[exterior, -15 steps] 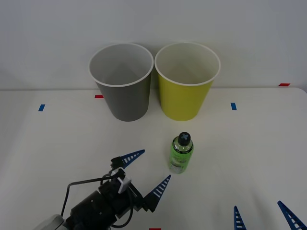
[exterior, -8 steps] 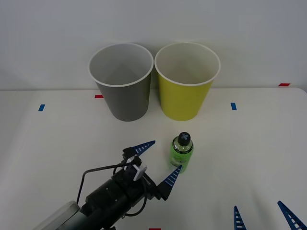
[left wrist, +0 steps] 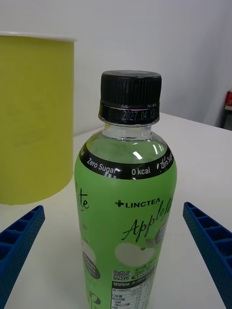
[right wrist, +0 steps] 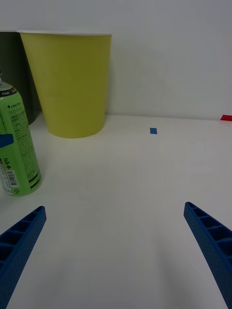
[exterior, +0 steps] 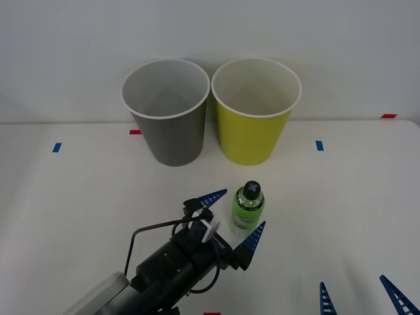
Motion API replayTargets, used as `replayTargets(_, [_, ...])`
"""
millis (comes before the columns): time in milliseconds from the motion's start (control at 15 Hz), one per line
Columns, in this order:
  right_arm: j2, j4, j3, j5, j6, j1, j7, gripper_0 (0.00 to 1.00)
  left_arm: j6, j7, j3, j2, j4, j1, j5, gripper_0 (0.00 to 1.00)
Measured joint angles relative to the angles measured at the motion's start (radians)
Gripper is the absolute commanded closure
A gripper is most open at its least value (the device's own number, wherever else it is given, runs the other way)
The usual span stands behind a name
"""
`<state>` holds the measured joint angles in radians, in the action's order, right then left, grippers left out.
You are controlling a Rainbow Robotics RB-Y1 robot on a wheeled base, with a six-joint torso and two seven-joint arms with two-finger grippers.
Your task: Put cans in the gray bin and PET bottles in the light green bin.
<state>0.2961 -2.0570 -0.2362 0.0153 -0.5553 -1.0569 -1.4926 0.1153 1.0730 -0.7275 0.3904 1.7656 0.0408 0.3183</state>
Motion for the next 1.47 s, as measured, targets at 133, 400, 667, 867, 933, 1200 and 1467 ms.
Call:
replayTargets(133, [0.0, 0.0, 0.0, 0.0, 0.0, 0.0, 0.0, 0.0, -0.034, 0.0, -0.008, -0.008, 0.0, -0.024, 0.006, 0.0])
replayTargets(400, [0.0, 0.0, 0.0, 0.0, 0.0, 0.0, 0.0, 0.0, -0.071, 0.0, -0.011, -0.047, 0.0, -0.036, 0.015, 0.0])
replayTargets(667, [0.0, 0.0, 0.0, 0.0, 0.0, 0.0, 0.0, 0.0, -0.096, -0.001, -0.016, -0.075, 0.0, -0.042, 0.024, 1.0])
replayTargets(867, [0.0, 0.0, 0.0, 0.0, 0.0, 0.0, 0.0, 0.0, -0.099, -0.001, -0.017, -0.077, -0.001, -0.045, 0.03, 1.0])
replayTargets(933, [0.0, 0.0, 0.0, 0.0, 0.0, 0.0, 0.0, 0.0, -0.1, -0.001, -0.017, -0.077, 0.0, -0.045, 0.031, 1.0])
replayTargets(1200, [0.0, 0.0, 0.0, 0.0, 0.0, 0.0, 0.0, 0.0, -0.146, 0.0, -0.011, -0.075, 0.01, -0.051, 0.041, 1.0])
replayTargets(1467, [0.0, 0.0, 0.0, 0.0, 0.0, 0.0, 0.0, 0.0, -0.203, -0.005, 0.011, -0.056, 0.043, -0.068, 0.055, 1.0])
